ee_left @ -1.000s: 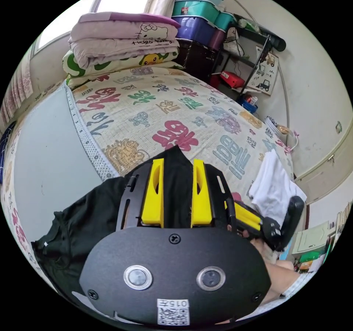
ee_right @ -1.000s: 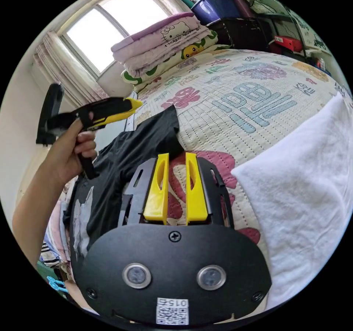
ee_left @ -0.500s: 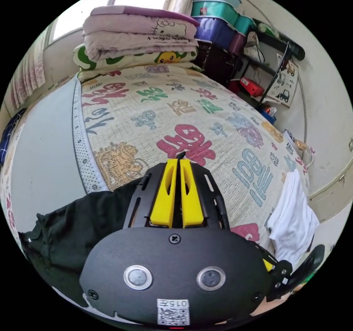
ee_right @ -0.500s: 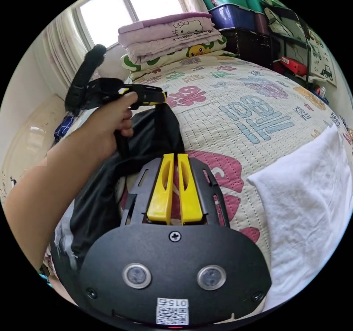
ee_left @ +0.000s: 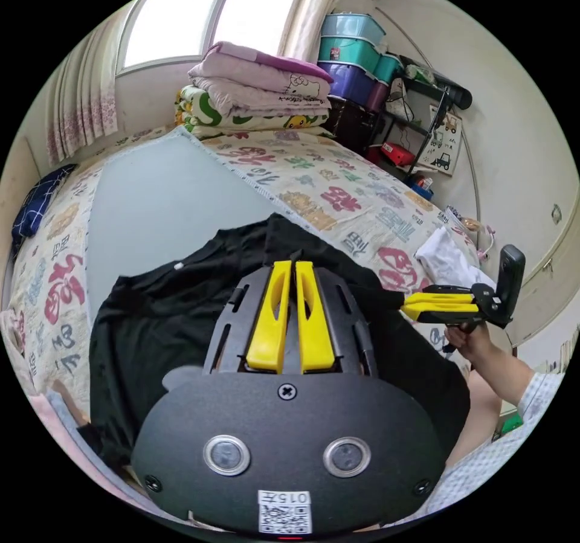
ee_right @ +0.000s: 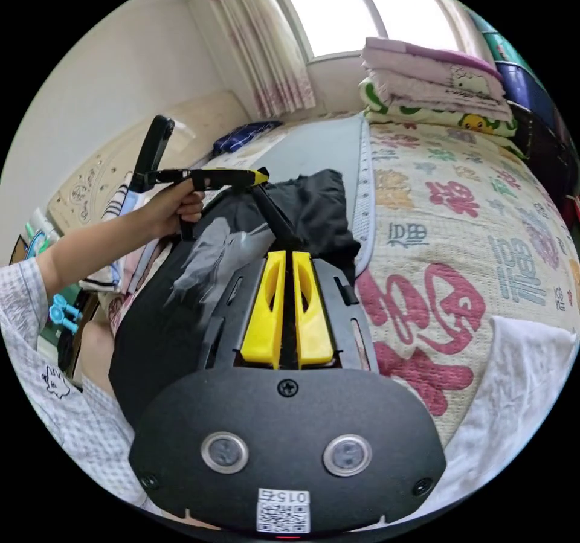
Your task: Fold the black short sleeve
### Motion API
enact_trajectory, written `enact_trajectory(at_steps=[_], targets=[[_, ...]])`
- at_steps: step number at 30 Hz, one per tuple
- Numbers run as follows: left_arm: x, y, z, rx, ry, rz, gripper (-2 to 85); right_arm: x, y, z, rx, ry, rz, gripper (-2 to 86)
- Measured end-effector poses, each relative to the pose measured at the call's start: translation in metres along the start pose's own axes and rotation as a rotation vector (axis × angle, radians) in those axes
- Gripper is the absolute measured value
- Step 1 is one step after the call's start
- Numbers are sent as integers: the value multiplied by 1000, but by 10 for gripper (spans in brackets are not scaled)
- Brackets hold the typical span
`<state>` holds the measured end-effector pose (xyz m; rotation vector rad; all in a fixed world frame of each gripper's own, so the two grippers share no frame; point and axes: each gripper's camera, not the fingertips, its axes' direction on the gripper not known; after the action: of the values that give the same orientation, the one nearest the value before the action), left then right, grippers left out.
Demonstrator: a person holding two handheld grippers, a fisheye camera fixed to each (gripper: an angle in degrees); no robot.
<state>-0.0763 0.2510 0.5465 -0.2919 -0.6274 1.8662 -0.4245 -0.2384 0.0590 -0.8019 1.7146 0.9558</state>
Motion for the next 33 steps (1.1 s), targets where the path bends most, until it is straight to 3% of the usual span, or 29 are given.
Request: enact_trajectory(at_steps=[6, 13, 16, 20, 25, 28, 31, 33], targets=[[-22, 47, -25, -13, -170, -3, 60, 11, 29, 10, -19, 47, 27, 77], [-18, -13, 43, -37, -27, -90, 65, 26, 4, 54, -88, 210, -47, 88], [-12, -34, 88, -74, 13, -120, 61, 35, -7, 80, -129, 242, -66, 80], [4, -49, 137, -159, -65, -73, 61, 51, -8, 84, -65, 217, -42, 25], [13, -43, 135, -143, -72, -59, 71, 81, 3, 97, -68, 192, 58, 9], [36, -26, 104, -99, -10, 58, 74, 87, 4, 98, -45, 153, 93, 22], [81, 8, 78, -164, 189, 261, 77, 89, 2, 98, -39, 134, 102, 41], [108, 33, 68, -205, 228, 365, 77, 90, -1, 101, -49, 134, 104, 46]])
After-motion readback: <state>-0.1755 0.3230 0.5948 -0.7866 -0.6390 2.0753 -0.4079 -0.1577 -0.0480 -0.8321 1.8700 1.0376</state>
